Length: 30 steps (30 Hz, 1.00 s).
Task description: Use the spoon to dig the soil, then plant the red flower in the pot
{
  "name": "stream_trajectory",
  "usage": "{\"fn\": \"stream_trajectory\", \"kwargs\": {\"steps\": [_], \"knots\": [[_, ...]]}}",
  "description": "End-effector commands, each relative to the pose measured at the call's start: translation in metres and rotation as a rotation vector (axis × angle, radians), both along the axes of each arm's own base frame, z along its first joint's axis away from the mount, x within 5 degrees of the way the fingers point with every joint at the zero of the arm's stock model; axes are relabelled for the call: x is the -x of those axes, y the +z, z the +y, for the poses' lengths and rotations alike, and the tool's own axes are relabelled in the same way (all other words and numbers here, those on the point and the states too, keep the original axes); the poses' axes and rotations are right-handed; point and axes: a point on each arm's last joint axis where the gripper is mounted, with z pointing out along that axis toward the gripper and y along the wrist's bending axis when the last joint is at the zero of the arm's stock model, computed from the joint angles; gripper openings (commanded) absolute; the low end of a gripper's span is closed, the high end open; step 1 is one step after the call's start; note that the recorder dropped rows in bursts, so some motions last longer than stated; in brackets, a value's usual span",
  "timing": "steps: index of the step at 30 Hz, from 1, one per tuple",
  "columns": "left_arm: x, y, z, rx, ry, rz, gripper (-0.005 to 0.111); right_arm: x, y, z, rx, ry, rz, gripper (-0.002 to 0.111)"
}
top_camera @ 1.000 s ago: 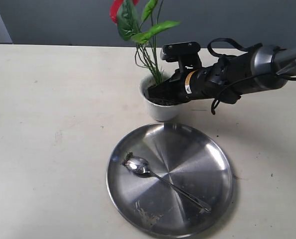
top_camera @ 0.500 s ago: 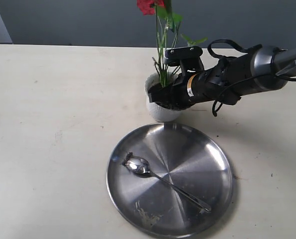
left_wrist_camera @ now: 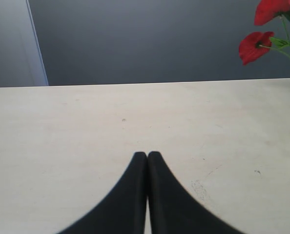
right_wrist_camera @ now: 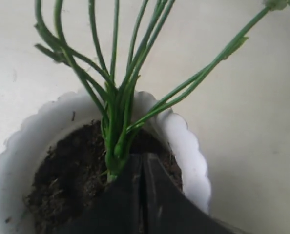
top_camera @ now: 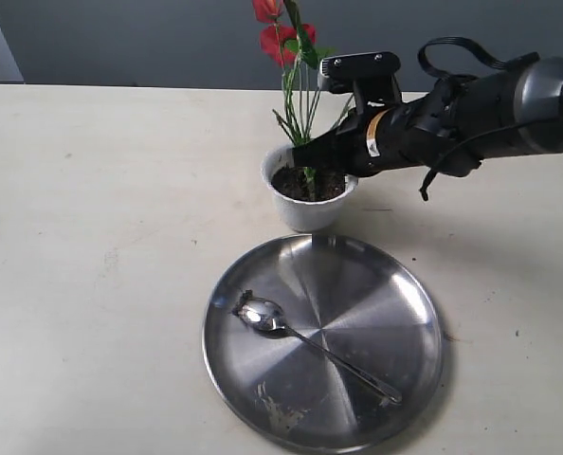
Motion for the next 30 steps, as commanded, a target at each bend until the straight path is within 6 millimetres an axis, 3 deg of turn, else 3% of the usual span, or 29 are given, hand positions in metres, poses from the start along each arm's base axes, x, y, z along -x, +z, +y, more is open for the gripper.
{"fn": "stream_trajectory", "kwargs": {"steps": [1, 5, 9, 14, 18, 24, 30], "knots": [[0.000, 0.000, 0.000, 0.002, -0.002, -0.011, 0.000, 0.003, 0.021, -0.004, -0.016, 0.003, -0.046, -0.001], [0.000, 0.000, 0.000, 0.002, -0.002, -0.011, 0.000, 0.024, 0.078, -0.025, -0.036, -0.035, -0.127, -0.001], [0.000, 0.000, 0.000, 0.002, -0.002, -0.011, 0.000, 0.081, 0.120, -0.066, -0.103, -0.040, -0.220, -0.001], [0.000, 0.000, 0.000, 0.002, -0.002, -0.011, 0.000, 0.134, 0.145, -0.104, -0.180, -0.047, -0.321, -0.001], [0.000, 0.000, 0.000, 0.002, -0.002, -0.011, 0.000, 0.172, 0.157, -0.133, -0.267, -0.115, -0.338, -0.001], [0.000, 0.000, 0.000, 0.002, -0.002, -0.011, 0.000, 0.213, 0.155, -0.163, -0.329, -0.131, -0.369, -0.001], [0.000, 0.000, 0.000, 0.002, -0.002, -0.011, 0.000, 0.236, 0.148, -0.181, -0.303, -0.177, -0.282, -0.001]]}}
